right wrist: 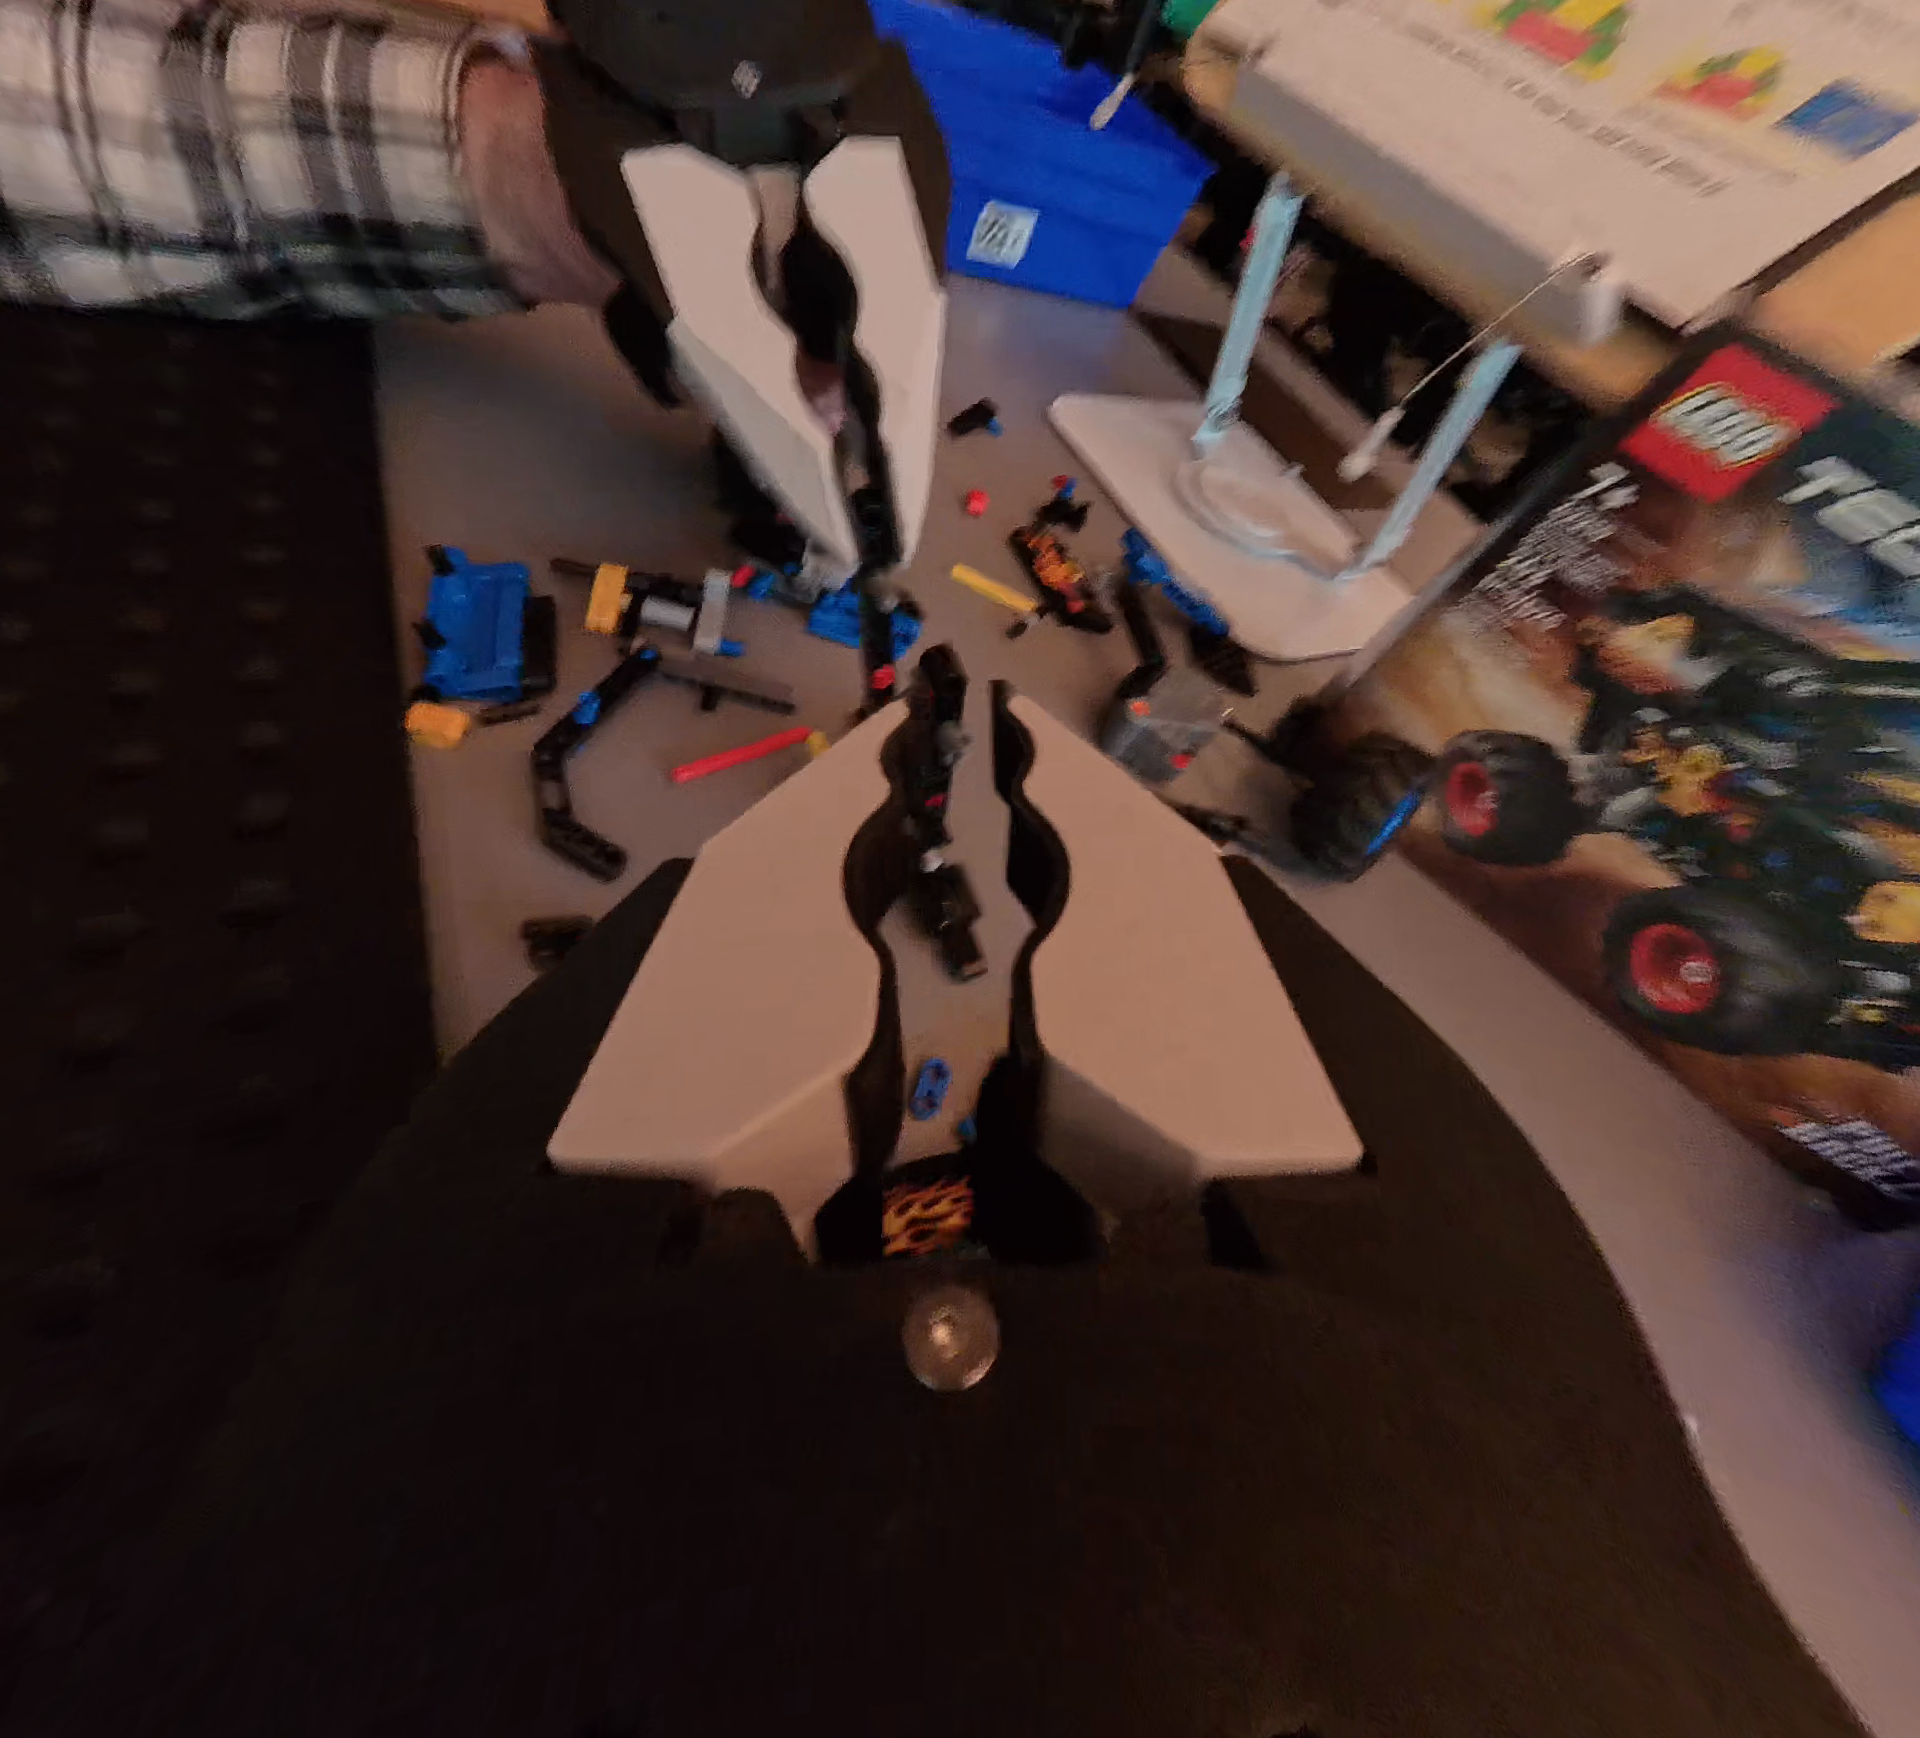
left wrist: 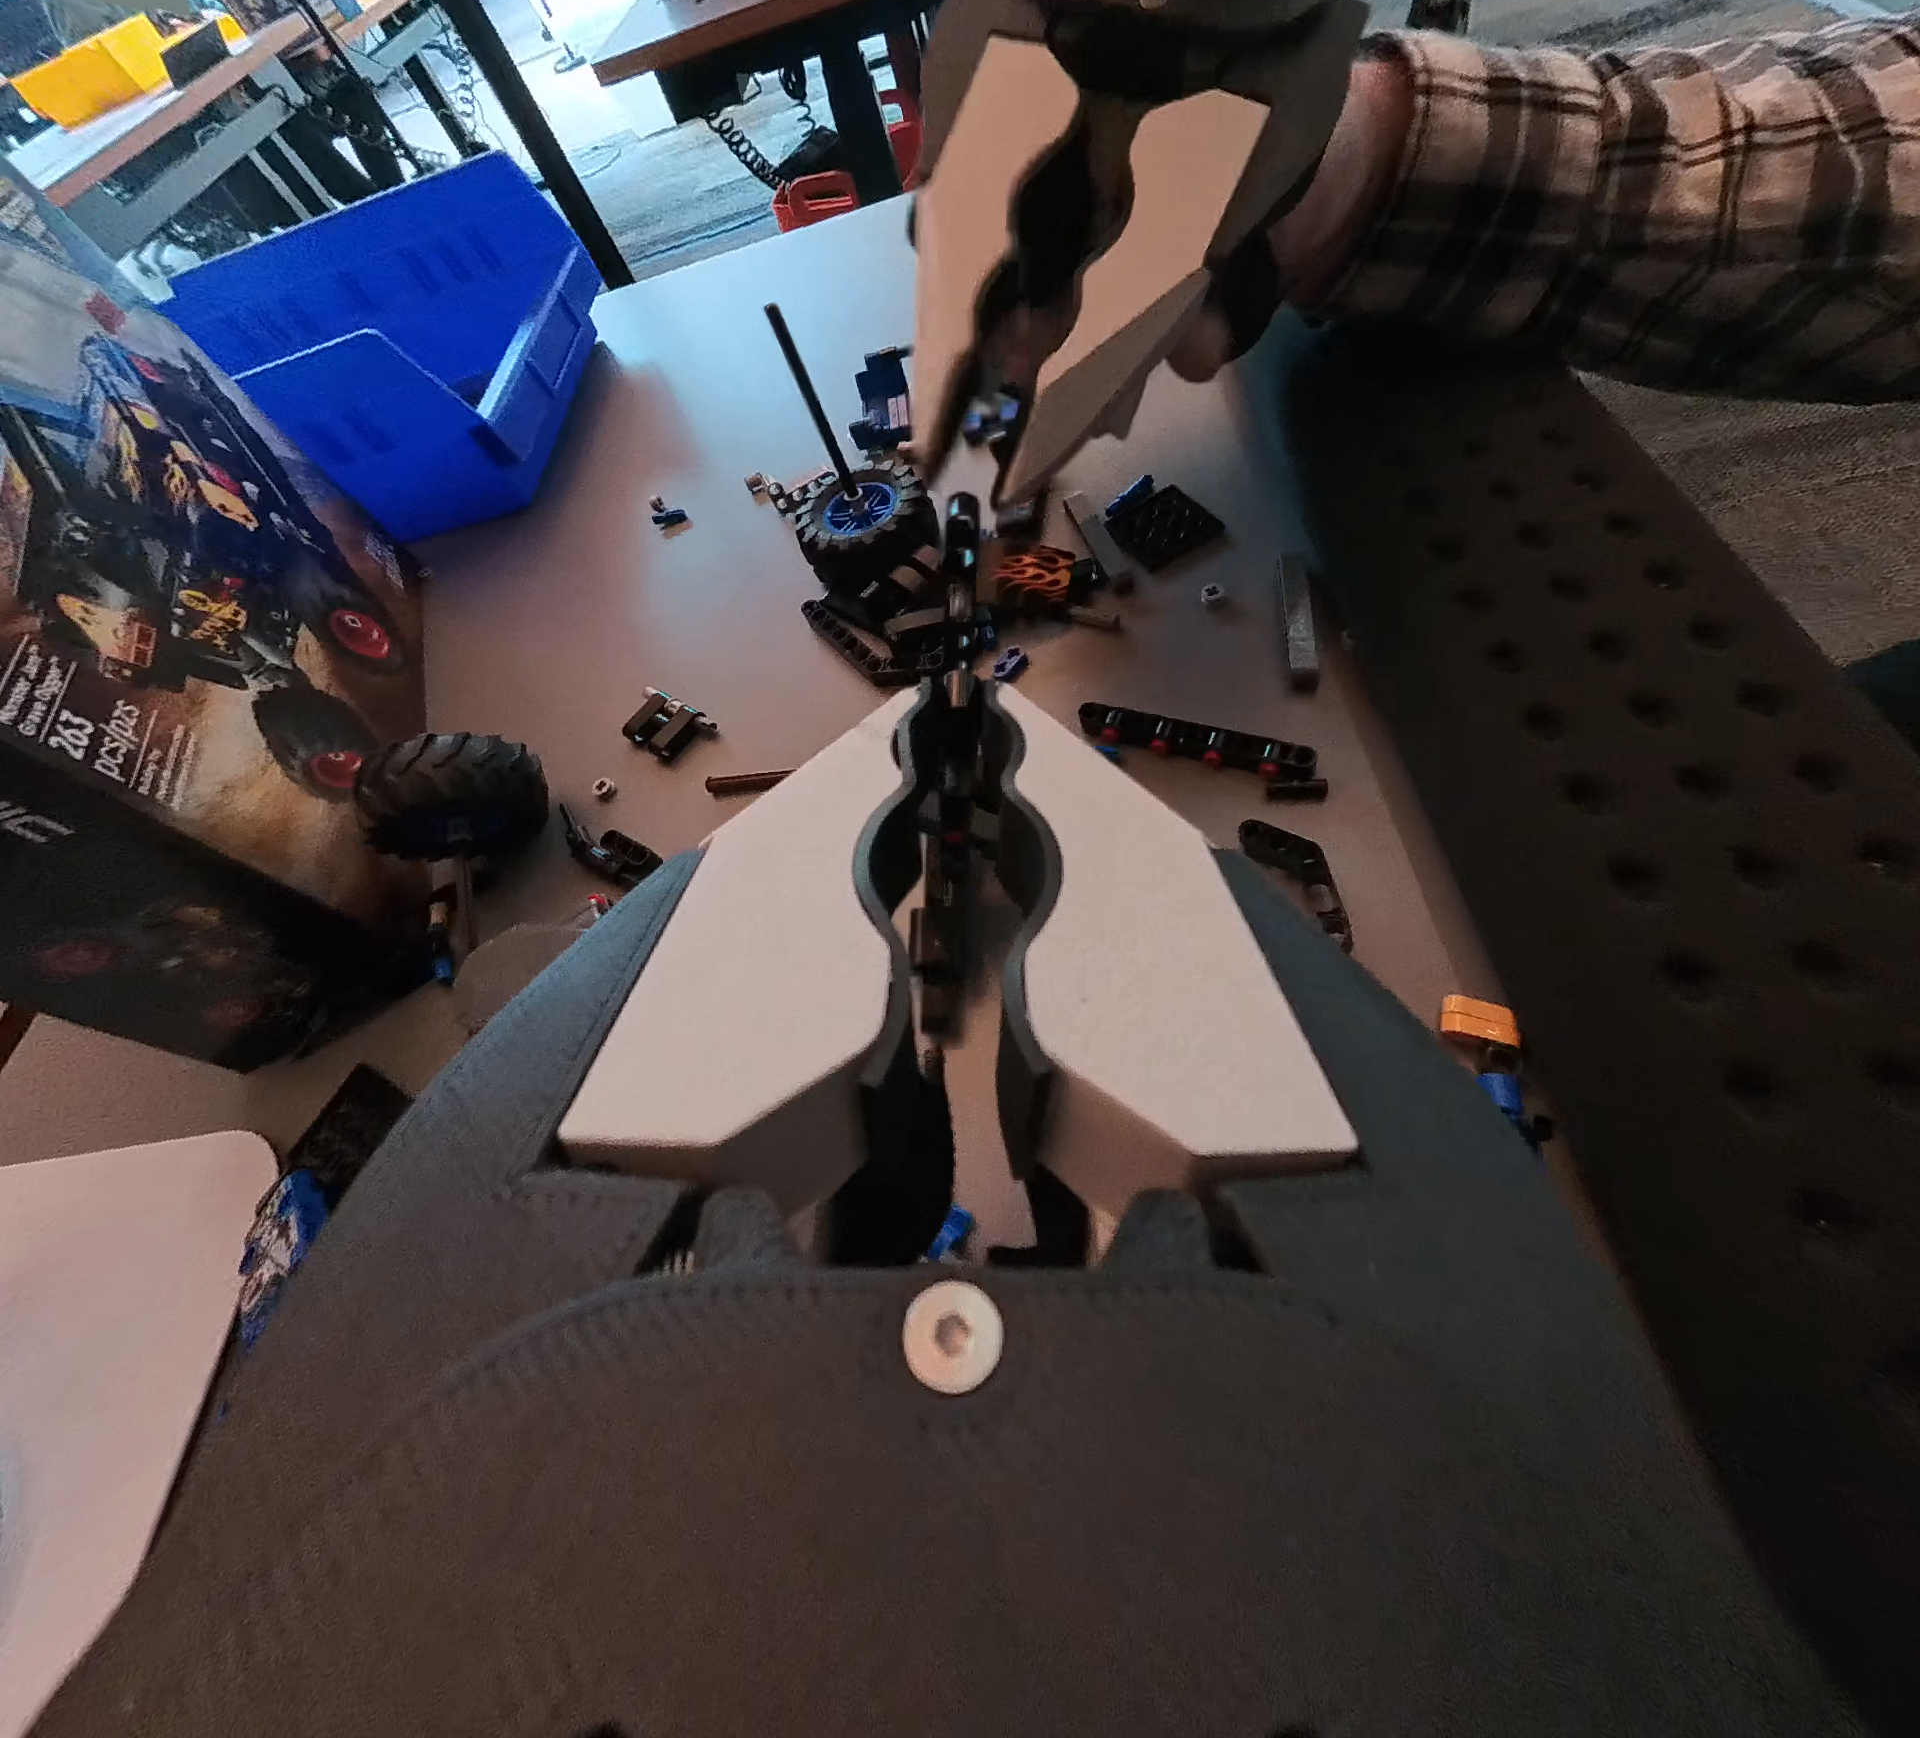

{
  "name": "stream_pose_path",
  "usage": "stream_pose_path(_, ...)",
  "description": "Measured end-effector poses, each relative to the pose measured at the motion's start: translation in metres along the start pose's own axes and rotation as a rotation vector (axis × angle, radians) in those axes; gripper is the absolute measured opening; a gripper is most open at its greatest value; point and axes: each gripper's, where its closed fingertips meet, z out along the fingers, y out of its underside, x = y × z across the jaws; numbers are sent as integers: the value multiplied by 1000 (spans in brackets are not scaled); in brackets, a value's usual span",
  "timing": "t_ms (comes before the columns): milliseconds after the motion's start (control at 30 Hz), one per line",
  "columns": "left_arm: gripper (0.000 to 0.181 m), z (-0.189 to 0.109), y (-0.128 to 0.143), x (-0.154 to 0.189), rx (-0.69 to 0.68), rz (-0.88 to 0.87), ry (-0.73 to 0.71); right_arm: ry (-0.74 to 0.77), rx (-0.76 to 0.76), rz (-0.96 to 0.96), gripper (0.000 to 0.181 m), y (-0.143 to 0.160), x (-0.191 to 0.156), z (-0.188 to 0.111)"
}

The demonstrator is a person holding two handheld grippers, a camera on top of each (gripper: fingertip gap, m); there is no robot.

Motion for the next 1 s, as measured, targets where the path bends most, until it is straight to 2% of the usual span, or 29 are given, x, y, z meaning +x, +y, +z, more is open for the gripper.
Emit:
stream_pose_path(67, 4, 1, -1, 1, 2, 7, 1, 19, 42, 22, 19, -5, 5, -3)
stream_pose_path(133, 4, 3, -1, 2, 4, 7, 8, 26, 2, 29, 33, 3, 7, 0)
stream_pose_path(233, 5, 3, 0, 1, 3, 6, 6, 24, -57, 17, 39, 13, 3, 9)
stream_pose_path(367, 9, 1, 7, -3, -31, 14, -10, 41, -101, -28, 35, 20, 3, 14)
stream_pose_path(567, 16, 3, 17, 2, -94, 37, 4, -7, -171, -75, 6, 31, -11, 23)
stream_pose_path(667, 21, 12, 29, 5, -151, 54, 3, 2, -165, -65, 5, 28, -13, 29)
stream_pose_path(733, 11, 18, 32, 5, -156, 44, 5, -6, -191, -52, 7, 35, -14, 31)
stream_pose_path(800, 11, 21, 32, 4, -144, 26, 2, -7, -208, -18, 11, 39, -11, 32)
stream_pose_path(900, 10, 22, 30, 1, -131, -4, -2, -21, -194, 4, 30, 37, -13, 37)
stream_pose_path(1000, 11, 23, 31, 4, -134, -2, 12, 7, -272, -74, 11, 49, -10, 43)
